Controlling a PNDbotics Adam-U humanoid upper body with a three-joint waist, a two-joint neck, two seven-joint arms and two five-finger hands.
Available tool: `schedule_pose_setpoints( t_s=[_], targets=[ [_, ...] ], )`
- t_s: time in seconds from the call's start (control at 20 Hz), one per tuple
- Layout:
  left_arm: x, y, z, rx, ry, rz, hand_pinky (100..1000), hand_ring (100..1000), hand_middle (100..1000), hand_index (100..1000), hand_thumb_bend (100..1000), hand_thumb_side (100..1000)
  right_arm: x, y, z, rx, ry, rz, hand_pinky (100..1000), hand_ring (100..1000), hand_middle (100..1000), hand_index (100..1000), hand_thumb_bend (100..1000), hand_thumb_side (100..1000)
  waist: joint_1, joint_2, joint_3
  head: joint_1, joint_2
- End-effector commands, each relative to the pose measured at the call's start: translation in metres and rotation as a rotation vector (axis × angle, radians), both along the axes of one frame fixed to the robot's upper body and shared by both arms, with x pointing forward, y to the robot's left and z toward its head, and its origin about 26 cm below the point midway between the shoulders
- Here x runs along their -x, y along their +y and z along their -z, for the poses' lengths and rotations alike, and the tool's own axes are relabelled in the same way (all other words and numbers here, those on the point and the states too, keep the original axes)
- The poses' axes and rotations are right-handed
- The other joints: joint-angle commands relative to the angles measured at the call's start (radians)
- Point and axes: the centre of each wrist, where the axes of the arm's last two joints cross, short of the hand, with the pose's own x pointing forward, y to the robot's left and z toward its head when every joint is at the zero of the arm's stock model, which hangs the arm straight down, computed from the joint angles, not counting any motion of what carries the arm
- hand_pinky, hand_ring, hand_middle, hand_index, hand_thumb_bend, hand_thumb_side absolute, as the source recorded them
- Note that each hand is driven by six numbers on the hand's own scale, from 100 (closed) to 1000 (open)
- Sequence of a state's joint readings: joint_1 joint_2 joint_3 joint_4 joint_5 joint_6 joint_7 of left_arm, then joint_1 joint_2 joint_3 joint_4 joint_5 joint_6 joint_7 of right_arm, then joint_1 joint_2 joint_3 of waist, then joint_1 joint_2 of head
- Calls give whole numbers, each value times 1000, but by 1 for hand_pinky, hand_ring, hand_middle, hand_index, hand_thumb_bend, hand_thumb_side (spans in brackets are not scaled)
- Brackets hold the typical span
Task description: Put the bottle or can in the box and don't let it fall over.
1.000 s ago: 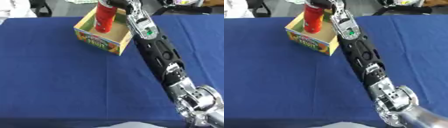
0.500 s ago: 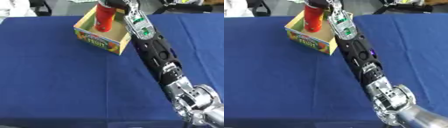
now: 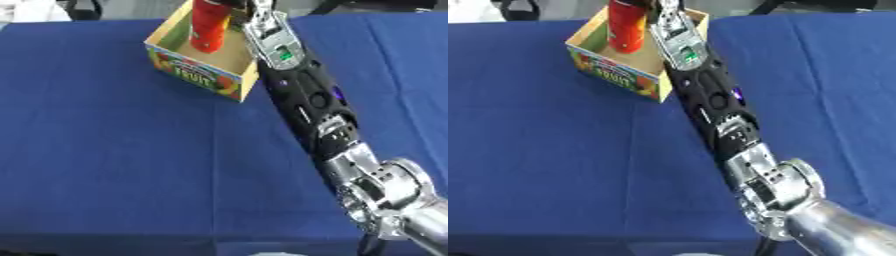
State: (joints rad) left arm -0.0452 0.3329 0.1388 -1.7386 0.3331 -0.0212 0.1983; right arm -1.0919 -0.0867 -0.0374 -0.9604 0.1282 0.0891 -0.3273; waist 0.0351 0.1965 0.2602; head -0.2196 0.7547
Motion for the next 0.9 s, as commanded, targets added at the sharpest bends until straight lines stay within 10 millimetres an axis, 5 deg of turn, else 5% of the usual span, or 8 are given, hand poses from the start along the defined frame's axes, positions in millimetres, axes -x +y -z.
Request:
schedule_pose_setpoints(
  t_s=[0.05,0.3,0.5,0.65,0.9],
  targets=[
    [-2,1,-11,-17,-33,9,724,1000,906,841,492,895,-2,-6,-19,14,-51,30,811,987,951,389,508,170,5,-8,3,-7,-19],
    [-3,0,-12,-15,-36,11,724,1000,906,840,491,896,-4,-9,-18,41,-60,58,818,997,974,469,617,100,7,3,5,-11,-30],
    [-3,0,-12,-16,-36,12,725,1000,907,840,490,896,-6,-13,-15,120,-53,75,872,1000,1000,835,988,365,7,3,5,-10,-28],
    [-3,0,-12,-16,-35,12,725,1000,907,841,491,896,-7,-16,-15,198,-43,116,920,1000,1000,956,1000,533,7,0,4,-10,-26],
    [-2,0,-12,-16,-34,12,725,1000,907,841,492,895,-5,-19,-20,246,-40,164,918,1000,1000,970,1000,544,5,-7,2,-9,-25]
  ],
)
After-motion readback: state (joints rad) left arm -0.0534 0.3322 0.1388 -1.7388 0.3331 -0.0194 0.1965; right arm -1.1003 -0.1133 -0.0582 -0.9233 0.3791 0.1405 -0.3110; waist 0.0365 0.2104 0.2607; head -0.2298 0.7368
